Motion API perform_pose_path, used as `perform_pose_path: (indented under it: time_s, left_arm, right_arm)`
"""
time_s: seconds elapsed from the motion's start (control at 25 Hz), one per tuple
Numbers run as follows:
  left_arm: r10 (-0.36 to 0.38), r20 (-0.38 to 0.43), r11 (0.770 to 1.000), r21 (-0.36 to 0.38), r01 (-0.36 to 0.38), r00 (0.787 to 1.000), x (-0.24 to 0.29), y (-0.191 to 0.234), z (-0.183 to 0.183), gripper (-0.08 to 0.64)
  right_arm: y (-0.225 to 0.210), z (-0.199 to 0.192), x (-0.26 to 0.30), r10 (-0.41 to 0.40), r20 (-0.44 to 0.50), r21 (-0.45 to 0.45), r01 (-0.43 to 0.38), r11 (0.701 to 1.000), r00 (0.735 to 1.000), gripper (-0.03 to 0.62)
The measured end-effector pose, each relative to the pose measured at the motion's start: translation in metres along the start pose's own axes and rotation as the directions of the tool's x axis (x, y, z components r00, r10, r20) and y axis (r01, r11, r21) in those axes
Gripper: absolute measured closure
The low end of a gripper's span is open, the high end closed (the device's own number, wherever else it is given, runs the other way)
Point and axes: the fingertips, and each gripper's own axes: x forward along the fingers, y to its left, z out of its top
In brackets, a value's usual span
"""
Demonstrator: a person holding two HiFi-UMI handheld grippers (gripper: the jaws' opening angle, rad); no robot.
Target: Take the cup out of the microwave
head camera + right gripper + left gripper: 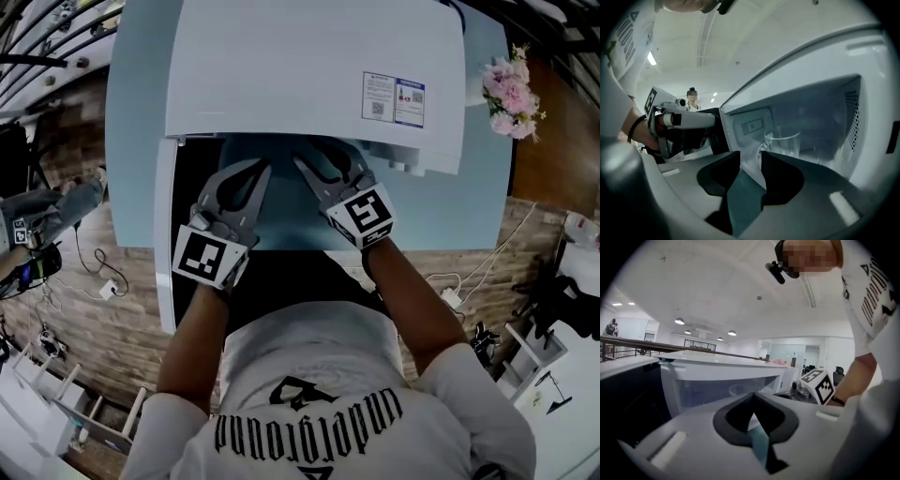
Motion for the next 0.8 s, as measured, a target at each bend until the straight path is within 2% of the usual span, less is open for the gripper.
perform_pose_path:
  time_s: [0.2, 0.44, 0.8]
  left_arm:
    - [0.018, -0.027, 1.000, -0.023, -0.019, 0.999, 0.007, 0.011, -0.018, 0.511]
    - [0.033, -0.035, 0.999, -0.016, -0.034, 0.999, 0.012, 0.020, -0.032, 0.511]
    - [0.039, -0.028, 0.999, -0.036, -0.041, 0.999, 0.012, 0.021, -0.038, 0.511]
  right_arm:
    - [-0.006, -0.016, 0.014, -0.025, -0.016, -0.005, 0.025, 1.000, 1.000, 0.472]
    - [-0.011, -0.025, 0.029, -0.036, -0.020, -0.016, 0.035, 0.999, 0.999, 0.472]
    - [-0.007, -0.016, 0.049, -0.002, 0.048, -0.084, 0.006, 0.996, 0.999, 0.472]
